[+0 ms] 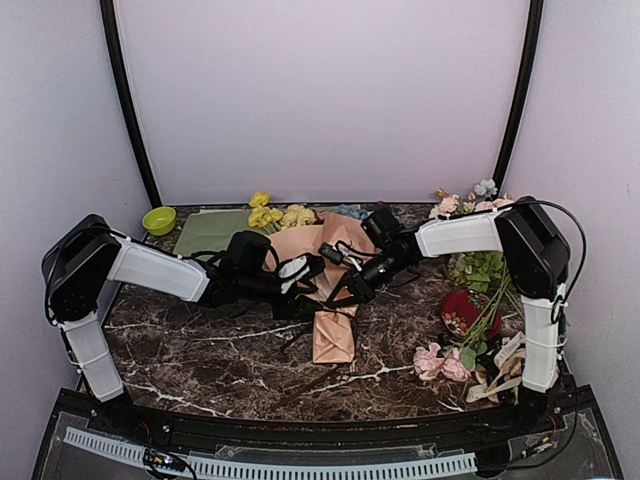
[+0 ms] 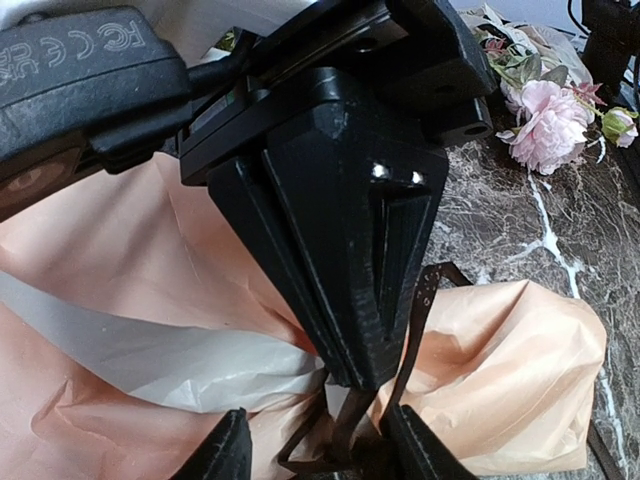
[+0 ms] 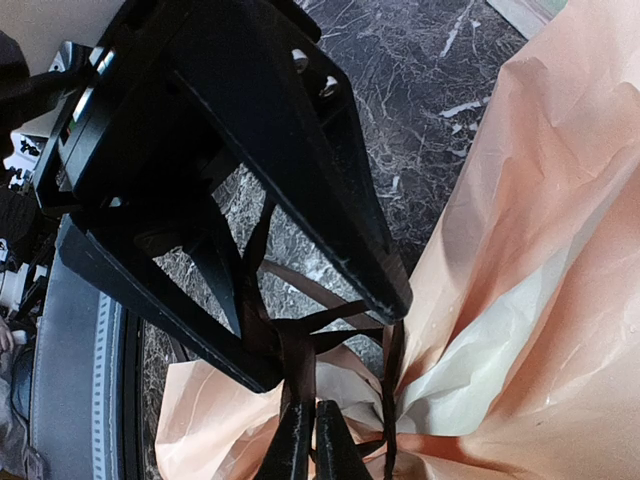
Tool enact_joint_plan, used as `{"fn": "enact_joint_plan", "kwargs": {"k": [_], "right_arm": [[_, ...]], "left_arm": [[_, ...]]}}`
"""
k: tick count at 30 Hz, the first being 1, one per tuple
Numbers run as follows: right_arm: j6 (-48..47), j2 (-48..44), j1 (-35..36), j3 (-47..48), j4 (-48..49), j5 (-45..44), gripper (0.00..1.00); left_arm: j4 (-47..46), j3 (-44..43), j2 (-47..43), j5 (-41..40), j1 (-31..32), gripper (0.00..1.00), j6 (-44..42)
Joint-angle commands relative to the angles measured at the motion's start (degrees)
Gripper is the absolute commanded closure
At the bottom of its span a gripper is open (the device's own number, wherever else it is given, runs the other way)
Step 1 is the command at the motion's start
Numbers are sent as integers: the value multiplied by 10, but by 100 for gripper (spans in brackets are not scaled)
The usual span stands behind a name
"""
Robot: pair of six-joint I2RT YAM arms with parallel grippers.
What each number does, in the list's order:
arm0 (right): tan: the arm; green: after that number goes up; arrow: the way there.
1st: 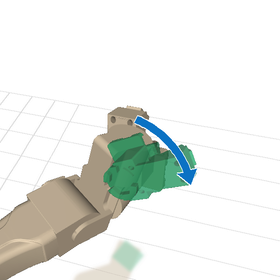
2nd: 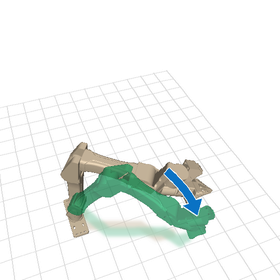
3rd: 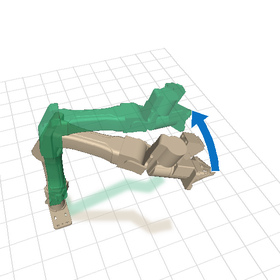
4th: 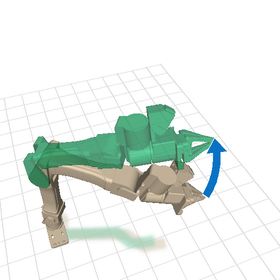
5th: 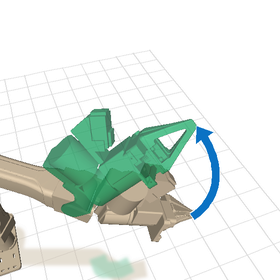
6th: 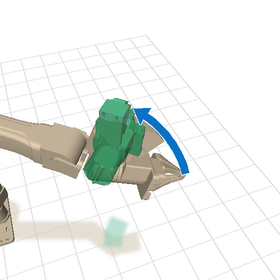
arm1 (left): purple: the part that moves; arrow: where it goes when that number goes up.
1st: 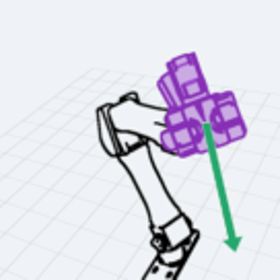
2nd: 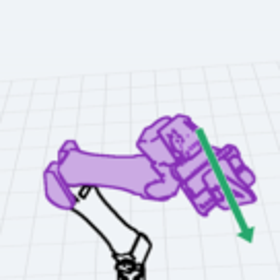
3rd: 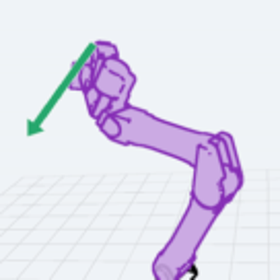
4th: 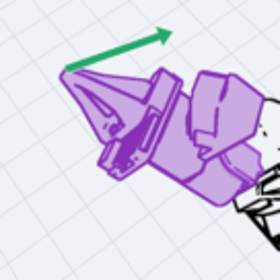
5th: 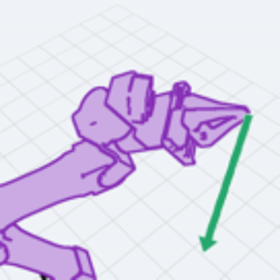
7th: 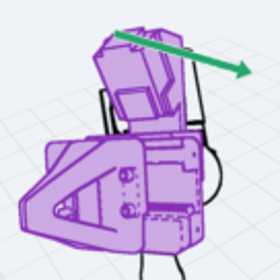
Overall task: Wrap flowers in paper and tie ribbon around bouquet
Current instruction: Pick up the right side of the half-tied ribbon from the folded bouquet, then pass from the right arm to the left
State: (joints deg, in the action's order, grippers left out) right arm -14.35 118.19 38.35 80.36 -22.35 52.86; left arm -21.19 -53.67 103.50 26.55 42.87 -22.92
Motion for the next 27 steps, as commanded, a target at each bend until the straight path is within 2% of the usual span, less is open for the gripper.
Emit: {"fn": "enact_joint_plan", "kwargs": {"k": [1, 4, 11, 27], "right_arm": [[2, -15, 5, 10, 8, 3, 97], [3, -22, 4, 9, 10, 2, 100], [3, -32, 5, 6, 11, 1, 100], [4, -34, 5, 8, 6, 9, 100]], "left_arm": [[-10, -1, -2, 21, 3, 51, -4], [-12, -2, 0, 24, 6, 48, -17], [3, -15, 14, 24, 6, 45, -37], [-56, -15, 25, -30, 6, 66, -6]]}}
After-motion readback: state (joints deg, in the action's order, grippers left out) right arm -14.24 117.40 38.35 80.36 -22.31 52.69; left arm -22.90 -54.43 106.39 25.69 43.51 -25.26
